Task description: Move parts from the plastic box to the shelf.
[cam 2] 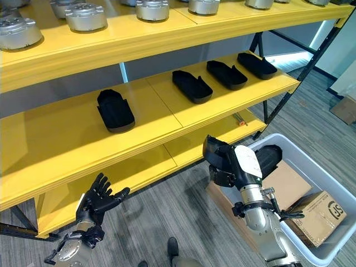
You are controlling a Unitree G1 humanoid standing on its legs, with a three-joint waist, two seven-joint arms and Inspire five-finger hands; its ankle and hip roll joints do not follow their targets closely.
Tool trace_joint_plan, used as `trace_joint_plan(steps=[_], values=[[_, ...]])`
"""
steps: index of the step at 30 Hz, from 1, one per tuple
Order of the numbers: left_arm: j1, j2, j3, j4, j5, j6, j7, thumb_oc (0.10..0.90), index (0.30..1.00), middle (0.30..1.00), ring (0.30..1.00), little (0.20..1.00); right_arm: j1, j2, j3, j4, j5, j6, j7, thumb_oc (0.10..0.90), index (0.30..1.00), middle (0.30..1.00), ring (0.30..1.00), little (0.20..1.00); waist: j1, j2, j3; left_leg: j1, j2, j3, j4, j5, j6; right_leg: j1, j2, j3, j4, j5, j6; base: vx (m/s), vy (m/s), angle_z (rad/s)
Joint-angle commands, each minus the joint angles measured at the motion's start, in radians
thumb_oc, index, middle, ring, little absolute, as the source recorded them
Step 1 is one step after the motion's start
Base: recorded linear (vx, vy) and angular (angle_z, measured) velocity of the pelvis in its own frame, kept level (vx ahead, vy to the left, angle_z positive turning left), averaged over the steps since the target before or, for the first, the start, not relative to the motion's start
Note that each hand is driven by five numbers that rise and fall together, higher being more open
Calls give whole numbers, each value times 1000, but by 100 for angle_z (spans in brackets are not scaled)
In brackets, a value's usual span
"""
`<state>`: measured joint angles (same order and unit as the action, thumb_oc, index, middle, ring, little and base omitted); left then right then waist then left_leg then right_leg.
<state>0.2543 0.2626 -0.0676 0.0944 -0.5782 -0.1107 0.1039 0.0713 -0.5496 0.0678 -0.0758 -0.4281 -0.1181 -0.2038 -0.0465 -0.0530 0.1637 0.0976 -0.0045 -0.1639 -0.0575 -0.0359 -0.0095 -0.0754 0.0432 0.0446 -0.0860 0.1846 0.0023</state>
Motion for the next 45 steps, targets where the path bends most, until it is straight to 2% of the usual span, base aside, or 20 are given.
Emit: trace_joint_plan(steps=[1, 3, 4, 6, 7, 8, 10, 11, 12, 13, 14, 17, 18, 22, 23, 25, 29, 34, 38, 45], values=[[-43, 59, 4, -102, 6, -83, -4, 900, 1000, 1000, 1000, 1000, -127, -33, -74, -151, 26, -99, -83, 400, 300, 300, 300, 300, 1, 1, -81, -53, -11, 75, 67, -31, 8, 38, -32, -28, 64, -157, 60, -30, -116, 18], [-57, 59, 0, -101, 4, -86, -8, 900, 1000, 1000, 1000, 1000, -144, -48, -74, -152, 39, -108, -90, 400, 300, 300, 300, 300, 8, -5, -50, -103, -25, 71, 193, -52, -22, 57, -36, -45, 68, -173, 45, -57, -103, 15], [-59, 59, 0, -101, 4, -86, -8, 900, 1000, 1000, 1000, 1000, -146, -48, -74, -150, 39, -109, -90, 400, 300, 300, 300, 300, 6, -5, -49, -110, -26, 68, 206, -58, -23, 57, -36, -48, 68, -173, 45, -81, -88, 30], [-73, 64, -5, -101, -3, -89, -11, 900, 1000, 1000, 1000, 1000, -159, -66, -77, -152, 40, -112, -97, 400, 300, 300, 300, 300, 12, -12, -15, -183, -37, 64, 345, -29, -52, 65, -44, -70, 73, -174, 30, -117, -60, 66], [-79, 63, -8, -101, -7, -89, -8, 900, 1000, 1000, 1000, 1000, -168, -70, -75, -151, 37, -109, -102, 400, 300, 300, 300, 300, 15, -12, 0, -219, -23, 63, 375, -9, -59, 67, -51, -84, 78, -177, 27, -99, -23, 69], [-83, 63, -7, -101, -9, -88, -8, 900, 1000, 1000, 1000, 1000, -171, -73, -77, -147, 35, -107, -105, 400, 300, 300, 300, 300, 12, -16, 4, -238, -1, 68, 373, -4, -58, 66, -57, -90, 82, -178, 28, -45, -5, 48], [-77, 63, -4, -103, -11, -87, -9, 900, 1000, 1000, 1000, 1000, -159, -75, -91, -147, 35, -105, -118, 400, 300, 300, 300, 300, 7, -24, -6, -234, 85, 79, 301, 5, -55, 69, -74, -94, 82, -182, 37, 71, 30, 45], [-65, 63, -4, -108, -6, -88, -5, 900, 1000, 1000, 1000, 1000, -142, -77, -103, -155, 32, -104, -126, 400, 300, 300, 300, 300, 2, -16, -16, -220, 173, 82, 197, 76, -66, 73, -76, -98, 85, -196, 43, 92, 38, 36], [-64, 63, -5, -108, -6, -88, -5, 900, 1000, 1000, 1000, 1000, -140, -77, -103, -156, 31, -104, -126, 400, 300, 300, 300, 300, 2, -15, -18, -214, 175, 82, 183, 84, -68, 72, -74, -98, 86, -197, 41, 75, 93, 35], [-67, 59, -12, -105, -4, -87, 5, 900, 1000, 1000, 1000, 1000, -133, -80, -112, -154, 31, -102, -140, 400, 300, 300, 300, 300, -5, 1, -19, -222, 252, 104, 82, 179, -89, 71, -71, -107, 95, -222, 41, 87, 132, 37], [-73, 55, -15, -101, -5, -84, 10, 900, 1000, 1000, 1000, 1000, -136, -90, -116, -144, 24, -93, -150, 400, 300, 300, 300, 300, -5, 21, -24, -216, 295, 129, 1, 238, -111, 75, -64, -113, 100, -244, 44, 110, 175, 39], [-79, 51, -16, -95, -4, -85, 16, 900, 1000, 1000, 1000, 1000, -135, -97, -126, -146, 14, -88, -167, 400, 300, 300, 300, 300, -1, 41, -19, -228, 315, 149, -24, 272, -136, 87, -61, -117, 99, -253, 42, 105, 120, 2], [-68, 44, -14, -90, -3, -85, 10, 900, 1000, 1000, 1000, 1000, -128, -88, -126, -145, -5, -87, -170, 400, 300, 300, 300, 300, 3, 70, -31, -212, 318, 161, -30, 243, -152, 109, -58, -116, 101, -267, 52, 174, 176, -18], [-74, 57, -11, -98, -1, -89, 7, 900, 1000, 1000, 1000, 1000, -129, -77, -124, -144, -19, -80, -170, 400, 300, 300, 300, 300, 16, 69, -41, -191, 305, 187, -23, 219, -149, 138, -94, -132, 94, -270, 66, 169, 167, -10], [-76, 67, -4, -103, 7, -92, 8, 900, 1000, 1000, 1000, 1000, -132, -68, -119, -143, -23, -74, -168, 400, 300, 300, 300, 300, 20, 58, -39, -186, 291, 202, 0, 198, -138, 159, -120, -130, 97, -270, 77, 157, 164, 5], [-75, 73, -2, -101, 8, -91, 8, 900, 1000, 1000, 1000, 1000, -132, -64, -114, -143, -26, -73, -165, 400, 300, 300, 300, 300, 23, 50, -37, -185, 280, 204, 26, 176, -130, 168, -134, -126, 99, -270, 84, 120, 142, 17], [-80, 100, 17, -119, 9, -96, 13, 900, 1000, 1000, 1000, 1000, -135, -45, -115, -154, -29, -68, -147, 400, 300, 300, 300, 300, 35, 16, -34, -213, 214, 221, 144, 85, -93, 189, -217, -113, 115, -265, 127, 146, 204, 1], [-90, 120, 28, -120, 13, -95, 27, 900, 1000, 1000, 1000, 1000, -153, -42, -117, -166, -44, -61, -142, 400, 300, 300, 300, 300, 37, -10, -46, -225, 176, 249, 193, 27, -66, 179, -270, -109, 130, -251, 163, 105, 161, 2], [-91, 129, 34, -126, 19, -94, 27, 900, 1000, 1000, 1000, 1000, -183, -53, -119, -177, -60, -60, -138, 400, 300, 300, 300, 300, 44, -33, -50, -233, 157, 274, 220, -5, -45, 159, -299, -99, 142, -219, 184, 68, 142, -14], [-89, 138, 42, -123, 26, -93, 27, 900, 1000, 1000, 1000, 1000, -248, -72, -92, -189, -86, -60, -142, 400, 300, 300, 300, 300, 56, -61, -62, -222, 145, 297, 187, -7, -33, 138, -316, -92, 130, -171, 202, 26, 51, -12]])
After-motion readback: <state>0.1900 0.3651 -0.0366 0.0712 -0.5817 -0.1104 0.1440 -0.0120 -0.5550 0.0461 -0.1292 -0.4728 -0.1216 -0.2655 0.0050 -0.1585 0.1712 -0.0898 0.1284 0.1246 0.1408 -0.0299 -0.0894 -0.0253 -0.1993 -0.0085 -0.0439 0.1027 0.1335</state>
